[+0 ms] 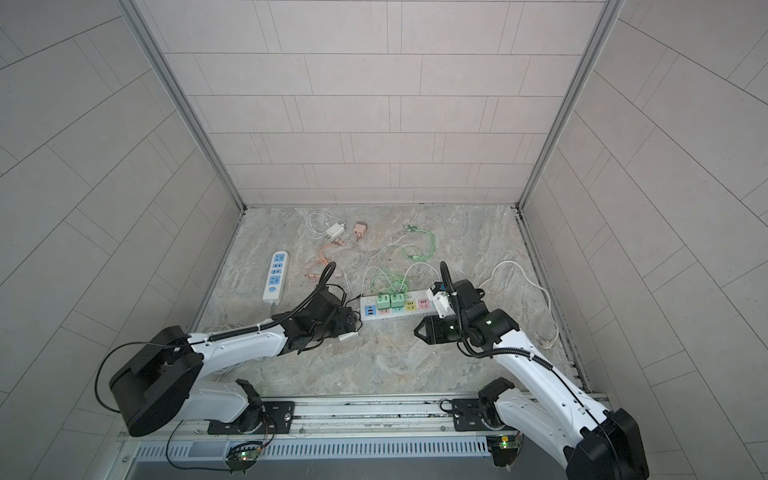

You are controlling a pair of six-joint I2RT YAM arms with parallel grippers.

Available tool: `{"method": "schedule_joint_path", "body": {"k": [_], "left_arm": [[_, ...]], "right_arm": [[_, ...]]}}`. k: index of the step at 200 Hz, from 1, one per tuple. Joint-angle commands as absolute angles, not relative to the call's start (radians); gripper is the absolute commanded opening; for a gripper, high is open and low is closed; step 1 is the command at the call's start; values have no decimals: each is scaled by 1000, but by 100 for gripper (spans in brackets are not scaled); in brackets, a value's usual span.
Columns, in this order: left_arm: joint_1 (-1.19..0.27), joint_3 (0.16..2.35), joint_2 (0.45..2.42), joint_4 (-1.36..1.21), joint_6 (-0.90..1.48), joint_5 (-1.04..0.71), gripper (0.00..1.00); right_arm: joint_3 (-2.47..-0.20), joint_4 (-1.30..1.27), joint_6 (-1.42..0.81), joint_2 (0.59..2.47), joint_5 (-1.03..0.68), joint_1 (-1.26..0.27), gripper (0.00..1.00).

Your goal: Insert the plug

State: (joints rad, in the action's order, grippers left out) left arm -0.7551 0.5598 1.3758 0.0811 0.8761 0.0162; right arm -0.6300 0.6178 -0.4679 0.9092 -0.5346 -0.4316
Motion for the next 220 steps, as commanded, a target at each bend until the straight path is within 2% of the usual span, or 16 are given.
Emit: {"method": "schedule_joint_path", "body": {"k": [1, 12, 37, 63, 96, 122, 150, 166, 199, 220], "left_arm": [[-768, 583, 1388, 270, 812, -33, 97], [-772, 609, 1395, 332, 787, -28, 97], [-779, 650, 1424, 409, 756, -1, 87], [-798, 716, 1474, 461, 730, 22, 82], [-817, 828, 1570, 516, 592, 4, 66], [-836, 906, 1632, 562, 455, -12, 63], [-856, 943, 1648, 568, 339, -60, 54], [-889, 948, 1644, 561, 268, -67, 56], [-891, 1007, 1685, 672, 313, 48, 81], [-891, 1019, 1686, 685, 326, 68, 93]], "right_arm": [[-629, 639, -463, 898, -519, -436, 49], [-633, 641, -462, 898, -518, -436, 49], [-642, 648, -463, 894, -514, -436, 49], [-652, 662, -461, 887, -509, -436, 49], [-657, 667, -465, 871, -502, -436, 49], [-654, 668, -468, 859, -491, -436, 49], [-647, 673, -469, 849, -486, -434, 49], [-643, 672, -474, 844, -486, -434, 49], [-636, 679, -475, 836, -479, -433, 49], [-631, 682, -478, 827, -480, -434, 49]]}}
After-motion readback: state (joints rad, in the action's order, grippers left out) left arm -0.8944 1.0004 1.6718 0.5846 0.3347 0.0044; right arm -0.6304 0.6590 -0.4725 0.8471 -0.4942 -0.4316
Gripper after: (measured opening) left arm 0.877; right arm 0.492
